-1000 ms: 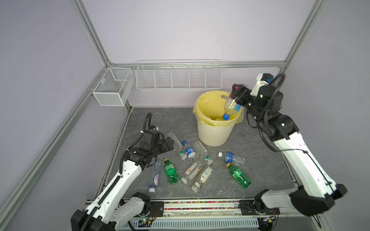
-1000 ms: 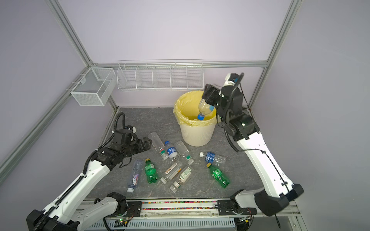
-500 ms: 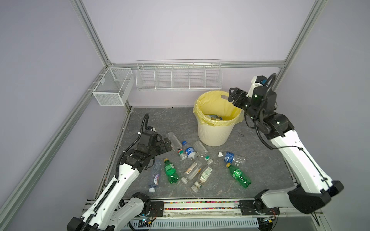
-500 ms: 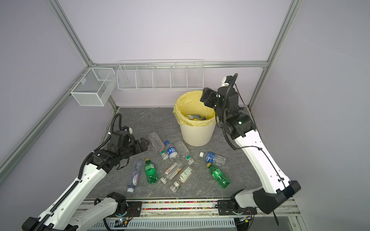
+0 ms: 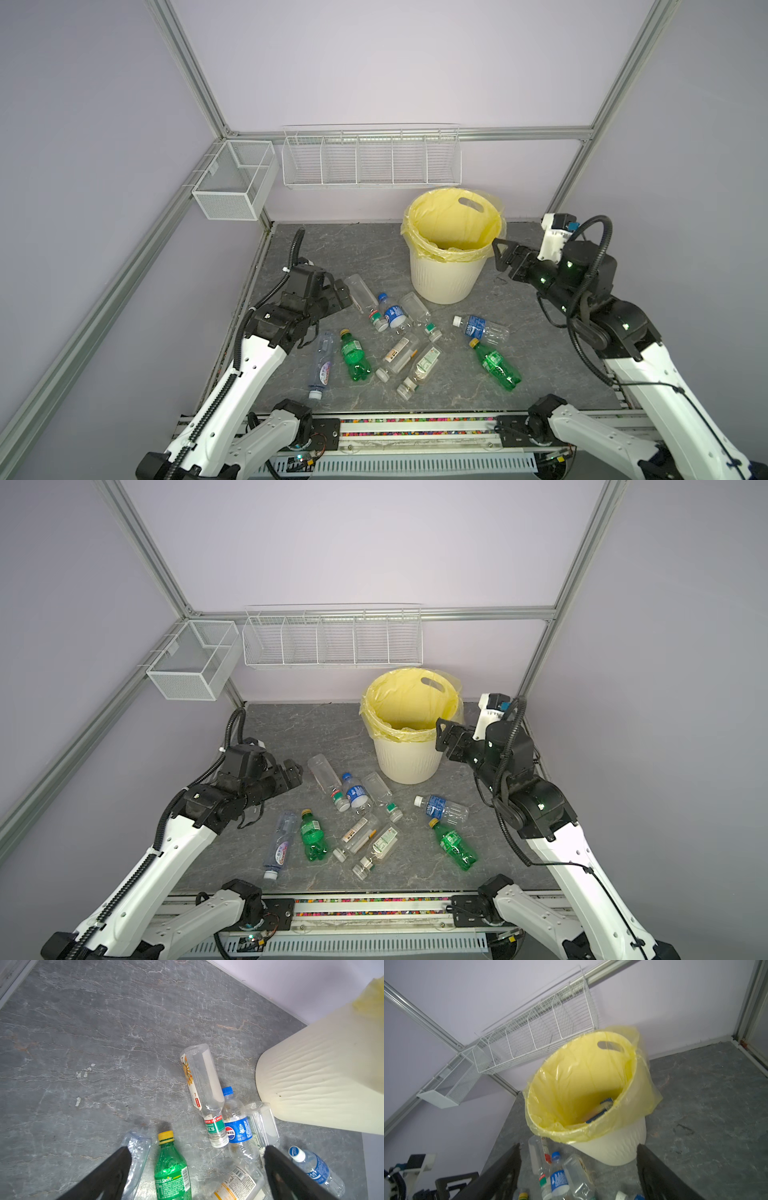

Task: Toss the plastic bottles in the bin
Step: 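Withdraw the right gripper from the bin toward the table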

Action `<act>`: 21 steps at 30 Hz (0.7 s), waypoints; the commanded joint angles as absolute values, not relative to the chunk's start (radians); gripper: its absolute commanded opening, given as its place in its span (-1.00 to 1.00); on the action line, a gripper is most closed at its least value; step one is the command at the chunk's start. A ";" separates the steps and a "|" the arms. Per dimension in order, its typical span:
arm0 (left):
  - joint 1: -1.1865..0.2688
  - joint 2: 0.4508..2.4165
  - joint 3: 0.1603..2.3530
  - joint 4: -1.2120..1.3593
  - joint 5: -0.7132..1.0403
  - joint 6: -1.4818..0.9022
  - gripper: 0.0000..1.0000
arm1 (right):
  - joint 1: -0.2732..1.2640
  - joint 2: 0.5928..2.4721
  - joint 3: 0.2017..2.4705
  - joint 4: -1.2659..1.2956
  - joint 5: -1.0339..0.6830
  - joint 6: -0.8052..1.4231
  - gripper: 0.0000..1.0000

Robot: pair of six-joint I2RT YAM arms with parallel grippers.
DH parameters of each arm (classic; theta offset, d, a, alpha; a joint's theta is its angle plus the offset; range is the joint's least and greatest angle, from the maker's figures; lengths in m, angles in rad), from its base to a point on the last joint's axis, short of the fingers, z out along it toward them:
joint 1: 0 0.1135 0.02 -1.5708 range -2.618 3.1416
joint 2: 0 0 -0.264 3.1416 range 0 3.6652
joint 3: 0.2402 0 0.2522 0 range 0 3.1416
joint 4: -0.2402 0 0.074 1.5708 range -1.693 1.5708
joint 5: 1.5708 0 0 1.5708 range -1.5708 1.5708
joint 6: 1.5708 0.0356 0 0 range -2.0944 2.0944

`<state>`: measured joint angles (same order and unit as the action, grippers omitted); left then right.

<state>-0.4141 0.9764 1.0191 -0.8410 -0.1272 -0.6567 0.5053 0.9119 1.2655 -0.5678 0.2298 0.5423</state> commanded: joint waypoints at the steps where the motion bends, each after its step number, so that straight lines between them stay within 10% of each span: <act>1: -0.410 0.947 1.001 -0.913 -0.162 -0.733 0.99 | 0.502 0.846 1.216 -0.580 0.161 0.509 0.76; 21: -0.410 0.841 0.787 -0.898 -0.134 -0.871 0.99 | 0.502 0.826 0.999 -0.561 0.052 0.525 0.76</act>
<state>-0.4141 0.8501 0.8276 -0.8745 -0.1352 -0.8459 0.5053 0.8249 1.0149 -0.5869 0.0776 0.5091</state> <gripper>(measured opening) 0.996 0.882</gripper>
